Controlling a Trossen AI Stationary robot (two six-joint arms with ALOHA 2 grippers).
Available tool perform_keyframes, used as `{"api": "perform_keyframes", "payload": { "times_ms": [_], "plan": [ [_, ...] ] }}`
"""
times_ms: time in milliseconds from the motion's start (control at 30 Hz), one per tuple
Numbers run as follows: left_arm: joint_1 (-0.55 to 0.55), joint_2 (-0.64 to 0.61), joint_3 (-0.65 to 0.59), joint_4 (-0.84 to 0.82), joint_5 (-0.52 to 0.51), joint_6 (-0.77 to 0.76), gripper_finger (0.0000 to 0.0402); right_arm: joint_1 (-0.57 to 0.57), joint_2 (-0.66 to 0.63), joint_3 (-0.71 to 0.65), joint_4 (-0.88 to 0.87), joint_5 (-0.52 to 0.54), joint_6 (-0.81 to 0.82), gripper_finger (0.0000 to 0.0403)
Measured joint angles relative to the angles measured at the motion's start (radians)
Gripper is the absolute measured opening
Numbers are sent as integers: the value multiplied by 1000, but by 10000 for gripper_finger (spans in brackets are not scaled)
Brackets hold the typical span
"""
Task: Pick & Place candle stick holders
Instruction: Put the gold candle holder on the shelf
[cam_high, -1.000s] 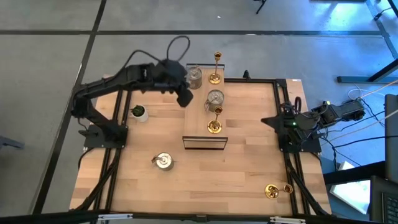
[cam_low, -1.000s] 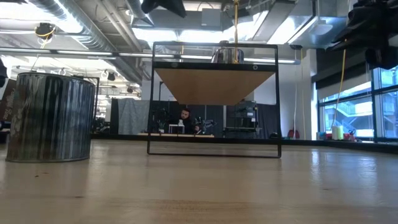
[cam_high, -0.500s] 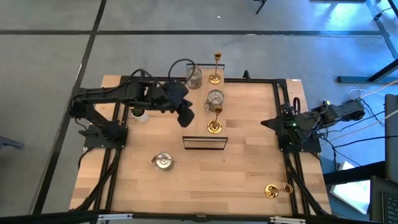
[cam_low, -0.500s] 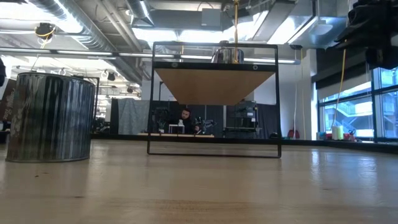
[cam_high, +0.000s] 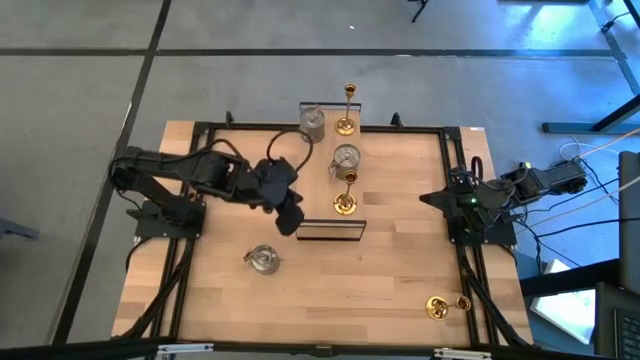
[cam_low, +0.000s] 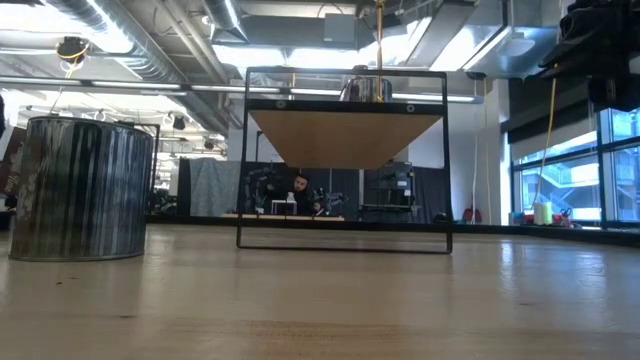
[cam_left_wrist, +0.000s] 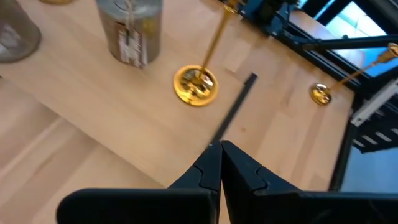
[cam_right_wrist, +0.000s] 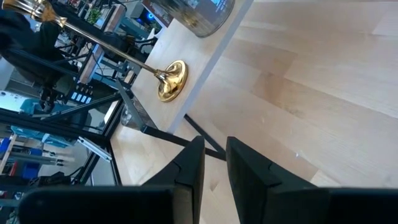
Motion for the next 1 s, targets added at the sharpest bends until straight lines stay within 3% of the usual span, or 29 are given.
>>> {"api": "perform_keyframes", "payload": {
  "times_ms": [500,733,1000],
  "plan": [
    [-193,9,0,-6,-59,-201,1,0,0,0,-5,0,-19,71],
    [-270,24,-3,-52,-58,-301,1,0,0,0,-8,0,-19,70],
    [-331,27,-97,-48,-4,-444,1,0,0,0,-8,-16,-19,70]
  ]
}}
